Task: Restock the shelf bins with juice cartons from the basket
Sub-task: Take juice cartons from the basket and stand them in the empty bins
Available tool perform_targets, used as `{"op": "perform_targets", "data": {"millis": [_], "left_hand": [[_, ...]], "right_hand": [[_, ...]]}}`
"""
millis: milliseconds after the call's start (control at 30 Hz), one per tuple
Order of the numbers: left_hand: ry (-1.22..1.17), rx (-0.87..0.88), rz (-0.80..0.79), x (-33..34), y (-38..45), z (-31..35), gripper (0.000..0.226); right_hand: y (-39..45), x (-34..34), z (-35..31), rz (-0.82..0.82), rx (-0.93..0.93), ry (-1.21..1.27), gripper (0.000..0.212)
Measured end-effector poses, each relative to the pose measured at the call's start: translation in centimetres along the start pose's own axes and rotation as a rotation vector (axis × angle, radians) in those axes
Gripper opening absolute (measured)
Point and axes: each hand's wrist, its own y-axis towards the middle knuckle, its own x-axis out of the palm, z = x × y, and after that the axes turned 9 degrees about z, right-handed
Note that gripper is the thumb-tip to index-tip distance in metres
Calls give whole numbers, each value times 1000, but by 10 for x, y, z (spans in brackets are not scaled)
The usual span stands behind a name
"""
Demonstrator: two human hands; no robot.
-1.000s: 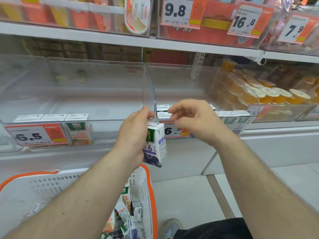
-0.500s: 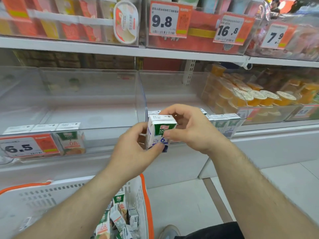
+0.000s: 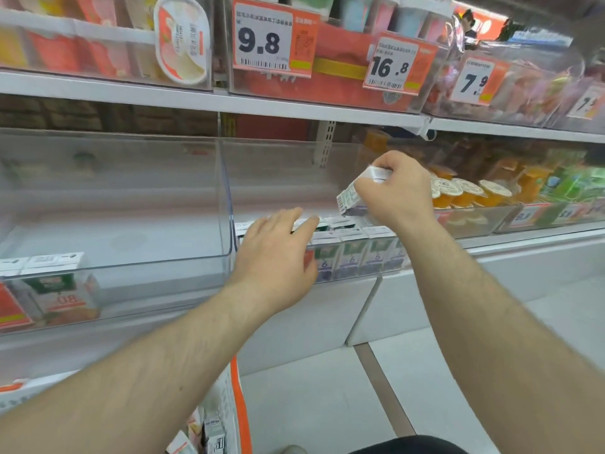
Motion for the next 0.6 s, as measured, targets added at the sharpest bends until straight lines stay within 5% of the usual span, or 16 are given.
{"op": "perform_targets", "data": {"millis": [200, 367, 600], "left_hand": [[205, 15, -280, 21, 47, 0, 82], [135, -25, -477, 37, 73, 9, 98], [68, -66, -545, 36, 78, 13, 88]], "right_hand": [[29, 28, 45, -130, -15, -159, 38], [45, 34, 54, -187, -53, -211, 40], [48, 43, 62, -645, 38, -269, 21]]}}
